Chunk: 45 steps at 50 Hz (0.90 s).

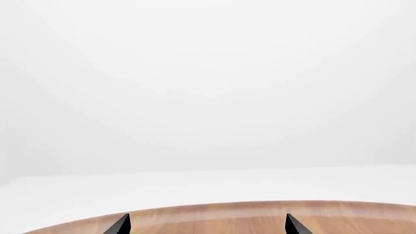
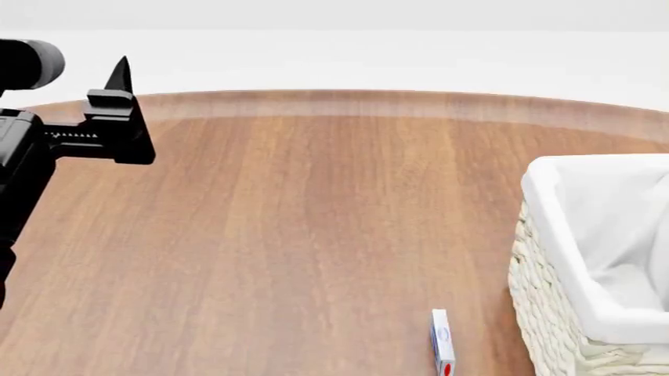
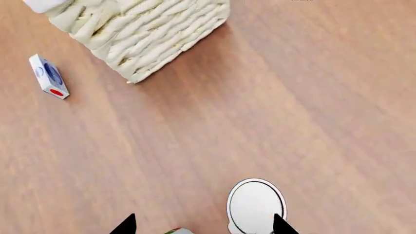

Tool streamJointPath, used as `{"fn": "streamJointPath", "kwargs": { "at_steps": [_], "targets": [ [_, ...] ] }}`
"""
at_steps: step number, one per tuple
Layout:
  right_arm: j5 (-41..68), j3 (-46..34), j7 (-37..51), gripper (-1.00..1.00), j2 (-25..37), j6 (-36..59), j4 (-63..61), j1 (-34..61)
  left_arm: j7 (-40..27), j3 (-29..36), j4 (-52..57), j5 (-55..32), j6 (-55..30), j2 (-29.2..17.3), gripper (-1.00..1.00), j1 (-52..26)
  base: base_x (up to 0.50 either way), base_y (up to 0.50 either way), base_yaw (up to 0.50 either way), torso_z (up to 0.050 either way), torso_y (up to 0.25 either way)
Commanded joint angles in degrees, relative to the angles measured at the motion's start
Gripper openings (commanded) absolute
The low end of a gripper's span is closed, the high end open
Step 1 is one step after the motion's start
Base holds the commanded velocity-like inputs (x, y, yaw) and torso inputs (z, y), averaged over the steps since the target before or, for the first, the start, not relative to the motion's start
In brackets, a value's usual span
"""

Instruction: Pick up the alphabet soup and the cream cheese box, and put them in the basket.

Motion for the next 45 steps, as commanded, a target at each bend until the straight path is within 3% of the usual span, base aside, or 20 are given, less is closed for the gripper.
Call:
{"fn": "streamJointPath", "kwargs": {
  "at_steps": [1,19,45],
  "targets": [
    [-0.5,3.5,-0.4,1.0,-2.0,1.6,1.9,-0.9,-0.1,0.5,-0.4,0.1,0.6,-0.3,1.0,0.1,0.0,0.0,0.0,0.0,0.0],
    [-3.6,5.0,-0.9,1.0,-4.4,4.2,5.8,-1.2,-0.3,1.0,-1.1,-0.1,1.1,-0.4,1.0,-0.1,0.0,0.0,0.0,0.0,0.0],
    [-10.8,-2.3,-6.1,1.0,-6.4,5.7,11.0,4.0,-0.5,1.9,-2.3,-0.1,2.7,-0.8,1.0,0.7,0.0,0.0,0.0,0.0,0.0]
  ]
}}
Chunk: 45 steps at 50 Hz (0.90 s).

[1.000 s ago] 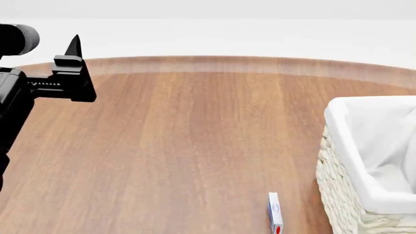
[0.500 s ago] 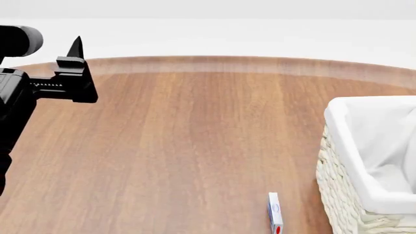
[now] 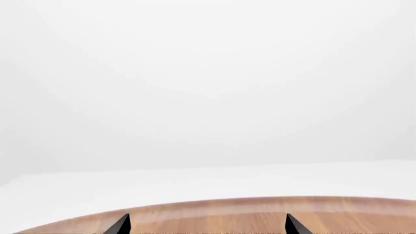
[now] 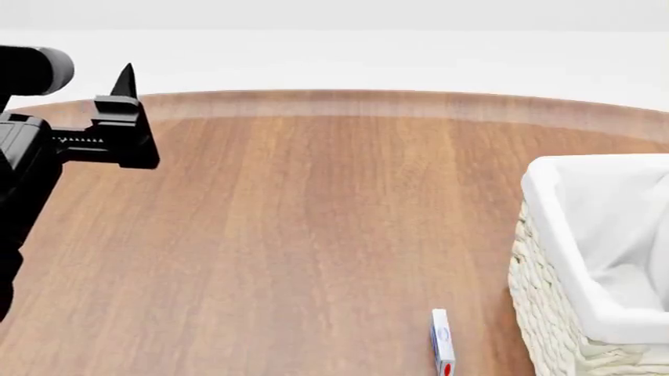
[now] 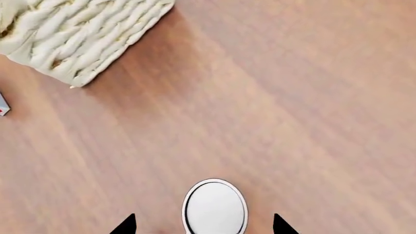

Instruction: Pick up the alphabet soup and the cream cheese box, and put them in the basket.

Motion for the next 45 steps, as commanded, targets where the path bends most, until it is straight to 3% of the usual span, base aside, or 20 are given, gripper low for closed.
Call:
{"fn": "streamJointPath", "kwargs": {
  "at_steps": [1,45],
  "targets": [
    [-3.4,-2.8,-2.7,1.0,-1.1,0.8,2.5,2.0,-0.2,0.5,-0.3,0.0,0.5,-0.1,1.0,0.3,0.0,0.0,0.0,0.0,0.0],
    [-15.3,-11.2,-12.4,1.0,-4.1,2.3,11.6,7.6,-0.5,1.8,-1.8,-0.3,2.2,-0.6,1.0,0.6,0.0,0.0,0.0,0.0,0.0]
  ]
}}
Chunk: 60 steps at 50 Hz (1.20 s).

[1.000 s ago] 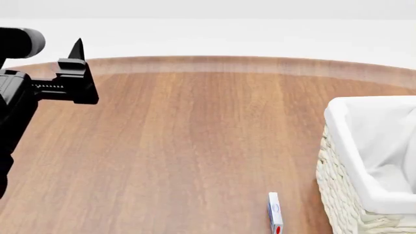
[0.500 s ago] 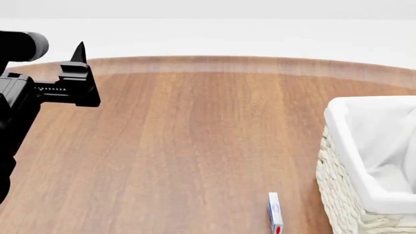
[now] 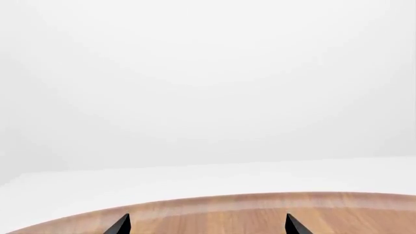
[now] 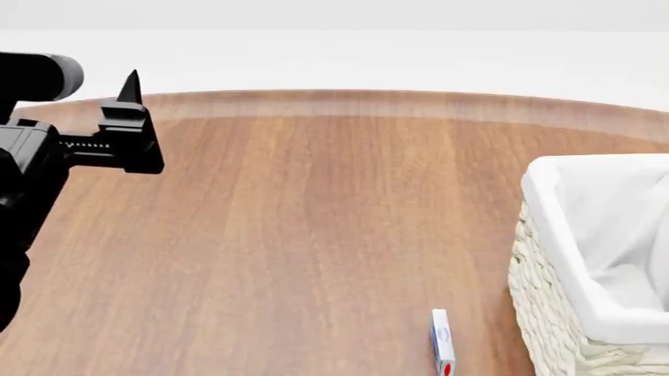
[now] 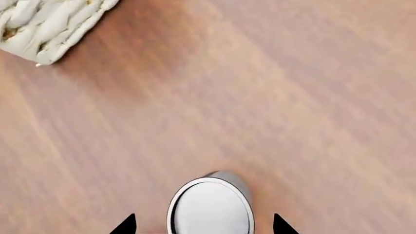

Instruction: Pick up the alphabet soup and the cream cheese box, and put them in the basket.

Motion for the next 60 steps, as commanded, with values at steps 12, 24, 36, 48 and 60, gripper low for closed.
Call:
{"fn": "streamJointPath", "kwargs": {
  "at_steps": [12,24,36,48,60],
  "targets": [
    [-7.8,-5.5,-6.8,1.0,-1.4,-0.2,6.1,3.3,-0.1,0.7,-0.7,0.0,1.2,-0.3,1.0,0.6,0.0,0.0,0.0,0.0,0.0],
    [-10.2,-7.6,-9.1,1.0,-1.9,-0.5,8.2,4.5,-0.3,1.1,-1.0,-0.1,1.5,-0.4,1.0,0.7,0.0,0.0,0.0,0.0,0.0],
    [-10.3,-8.5,-9.3,-1.0,-1.9,-0.4,8.3,5.1,-0.5,1.5,-0.9,-0.2,1.7,-0.6,1.0,0.9,0.0,0.0,0.0,0.0,0.0],
    [-11.3,-9.0,-10.4,-1.0,-2.1,-0.9,8.9,5.5,-0.5,2.3,-0.9,0.0,2.4,-0.8,1.0,1.3,0.0,0.0,0.0,-0.001,0.0],
    [-2.7,-8.0,-2.1,-1.0,1.9,0.6,3.0,7.7,-0.6,2.5,-1.2,-0.2,2.6,-1.0,1.0,1.4,0.0,0.0,0.0,-0.001,0.0]
  ]
}}
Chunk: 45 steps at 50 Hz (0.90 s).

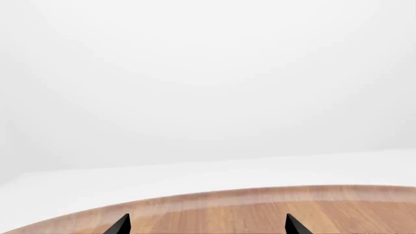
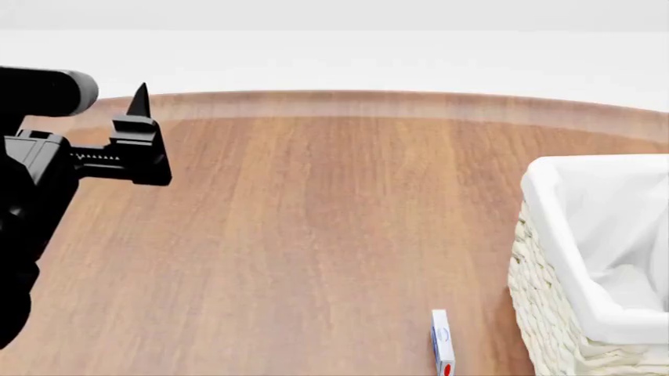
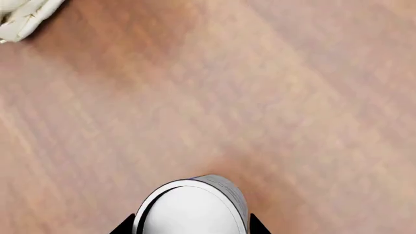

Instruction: Pick up the alphabet soup and the cream cheese box, and put them in the basket.

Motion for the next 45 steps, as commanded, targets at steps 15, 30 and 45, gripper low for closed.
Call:
{"fn": "streamJointPath", "kwargs": {
  "at_steps": [15,30,45],
  "targets": [
    [32.5,0.6,24.5,-1.0,15.6,-4.6,-13.0,5.2,-0.1,0.8,-0.6,-0.2,0.7,-0.3,1.0,0.4,0.0,0.0,0.0,0.0,0.0],
    [47.3,-3.0,30.9,-1.0,28.3,-13.2,-17.0,10.8,-0.1,1.0,-1.4,-0.4,0.9,-0.5,1.0,-0.1,0.0,0.0,0.0,0.0,0.0],
    [53.2,-5.4,30.4,-1.0,39.9,-19.8,-18.5,15.4,-0.1,1.3,-2.2,-0.6,1.2,-0.6,1.0,-0.1,0.0,0.0,0.0,0.0,0.0]
  ]
}}
